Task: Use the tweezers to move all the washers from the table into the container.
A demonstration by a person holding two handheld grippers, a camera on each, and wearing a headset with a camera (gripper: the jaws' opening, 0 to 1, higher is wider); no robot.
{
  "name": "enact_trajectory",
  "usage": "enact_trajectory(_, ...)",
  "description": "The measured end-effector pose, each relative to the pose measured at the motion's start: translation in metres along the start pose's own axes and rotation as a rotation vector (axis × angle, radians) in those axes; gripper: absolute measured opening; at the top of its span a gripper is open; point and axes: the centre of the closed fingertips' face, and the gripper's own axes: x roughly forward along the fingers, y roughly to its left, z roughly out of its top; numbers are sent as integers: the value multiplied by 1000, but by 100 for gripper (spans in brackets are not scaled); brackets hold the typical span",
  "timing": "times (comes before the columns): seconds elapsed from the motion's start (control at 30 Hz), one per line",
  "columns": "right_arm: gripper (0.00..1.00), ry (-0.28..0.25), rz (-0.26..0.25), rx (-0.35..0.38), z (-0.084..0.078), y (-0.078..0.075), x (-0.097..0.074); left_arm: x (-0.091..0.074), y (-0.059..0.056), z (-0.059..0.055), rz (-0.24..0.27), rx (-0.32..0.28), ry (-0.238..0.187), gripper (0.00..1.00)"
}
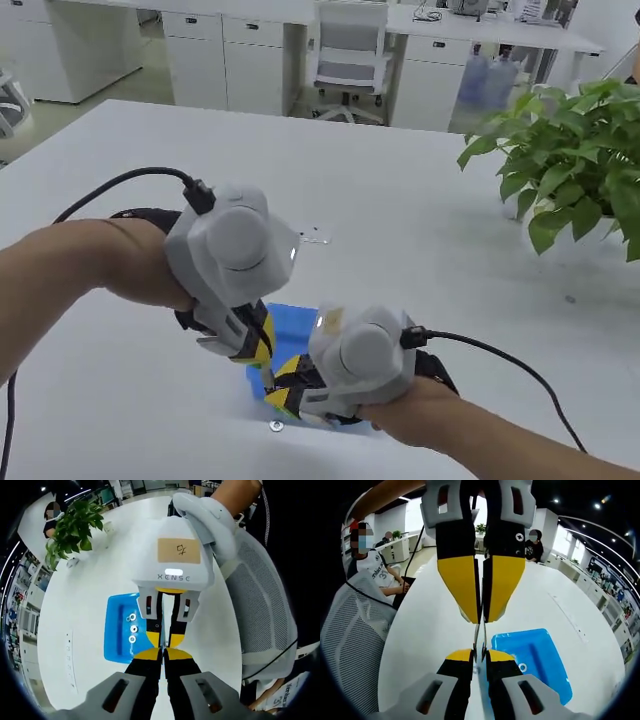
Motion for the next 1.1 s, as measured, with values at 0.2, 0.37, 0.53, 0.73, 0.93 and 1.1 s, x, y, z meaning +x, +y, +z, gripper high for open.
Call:
enact_trajectory(0.2,11,2,5,9,-6,4,5,7,-3,-3,-9,-6,-6,6)
enact_trajectory(0.37,11,6,11,21,-12,7,10,14,-6,-6,-23,-13,-10,6)
enact_trajectory(0.53,11,13,16,23,-17,9,13,20,-8,-8,-35,-16,-14,6)
enact_trajectory(0.73,11,21,16,25,-23,11,16,26,-9,-9,-44,-17,-17,6)
enact_trajectory(0.93,11,29,19,23,-28,12,18,31,-10,-11,-49,-17,-15,6)
enact_trajectory(1.1,12,30,17,22,-29,11,19,32,-10,-12,-47,-15,-15,6)
